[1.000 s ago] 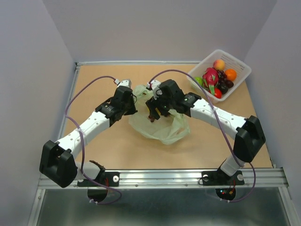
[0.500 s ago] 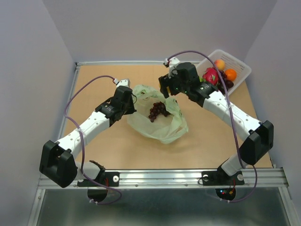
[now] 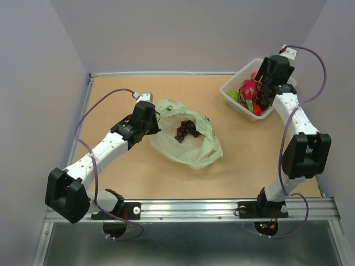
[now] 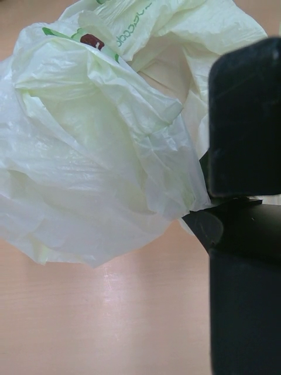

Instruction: Untie the knot of the plastic bag and take out the fruit

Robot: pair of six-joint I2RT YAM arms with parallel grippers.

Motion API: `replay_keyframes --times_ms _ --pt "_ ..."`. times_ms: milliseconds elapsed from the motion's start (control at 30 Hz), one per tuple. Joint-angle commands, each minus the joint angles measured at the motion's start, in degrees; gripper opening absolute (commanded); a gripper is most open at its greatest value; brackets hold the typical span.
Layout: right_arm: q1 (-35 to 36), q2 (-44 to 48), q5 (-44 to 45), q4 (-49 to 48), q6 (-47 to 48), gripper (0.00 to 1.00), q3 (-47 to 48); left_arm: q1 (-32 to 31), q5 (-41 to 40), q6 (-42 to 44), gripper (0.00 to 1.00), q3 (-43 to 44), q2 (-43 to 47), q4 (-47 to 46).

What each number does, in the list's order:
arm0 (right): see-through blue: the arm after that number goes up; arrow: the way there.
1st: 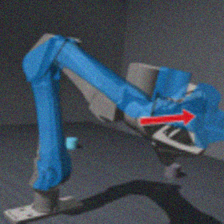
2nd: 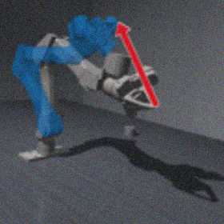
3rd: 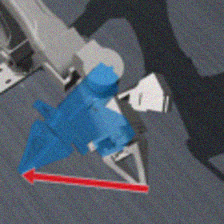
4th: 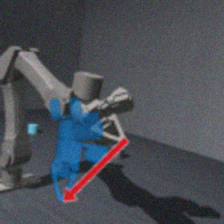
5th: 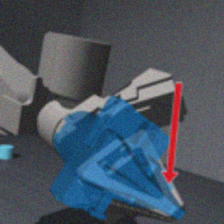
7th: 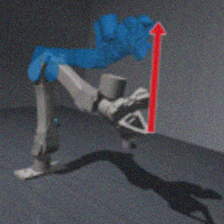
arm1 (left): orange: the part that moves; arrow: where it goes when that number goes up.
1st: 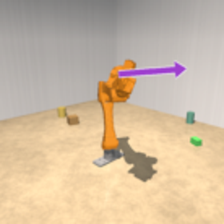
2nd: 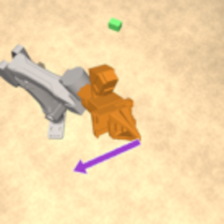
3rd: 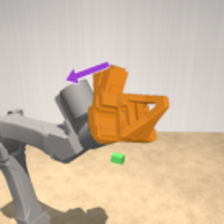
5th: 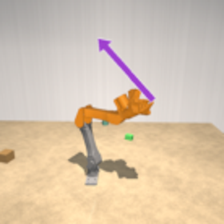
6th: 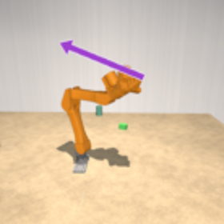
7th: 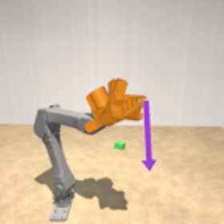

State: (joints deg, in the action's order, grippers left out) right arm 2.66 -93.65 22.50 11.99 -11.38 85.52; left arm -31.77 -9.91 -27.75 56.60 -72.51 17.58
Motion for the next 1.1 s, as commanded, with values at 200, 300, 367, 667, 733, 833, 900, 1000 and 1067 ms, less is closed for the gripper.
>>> replay_keyframes --times_ms 200,300,367,667,733,833,900,1000,1067 --pt "-7.93 -17.10 8.44 -6.36 -7.34 0.31 12.47 0.13 0.24 -1.43 0.06 -0.96 3.52 -0.80" --pt "-8.80 -21.91 8.78 -6.36 -7.52 0.64 15.81 0.13 0.24 -1.52 0.06 -1.05 3.78 -0.71" --pt "-8.81 -22.72 9.75 -6.45 -7.00 0.88 16.87 0.13 0.16 -1.52 0.06 -0.88 3.78 -0.62" --pt "-8.90 -17.98 4.49 -6.28 -6.55 1.00 11.10 0.22 0.24 -1.87 0.06 -1.14 3.96 -0.62" --pt "-8.63 -15.17 1.51 -6.28 -7.08 1.00 8.98 0.13 0.24 -1.70 0.06 -1.14 3.87 -0.71" --pt "-7.76 -11.04 -5.26 -6.28 -6.64 1.00 5.28 0.13 0.24 -1.43 0.06 -0.79 3.69 -0.97" --pt "-6.18 -9.28 -8.51 -6.19 -4.55 1.00 3.27 0.13 0.33 -0.99 0.06 -0.44 3.26 -1.06" --pt "-2.75 -5.94 -14.14 -5.66 -0.94 1.00 1.59 0.22 0.77 -0.82 0.06 -0.26 2.81 -1.15" --pt "0.75 -3.22 -16.43 -5.05 1.09 1.00 -0.08 0.13 1.03 -0.38 0.06 -0.17 2.64 -1.24"
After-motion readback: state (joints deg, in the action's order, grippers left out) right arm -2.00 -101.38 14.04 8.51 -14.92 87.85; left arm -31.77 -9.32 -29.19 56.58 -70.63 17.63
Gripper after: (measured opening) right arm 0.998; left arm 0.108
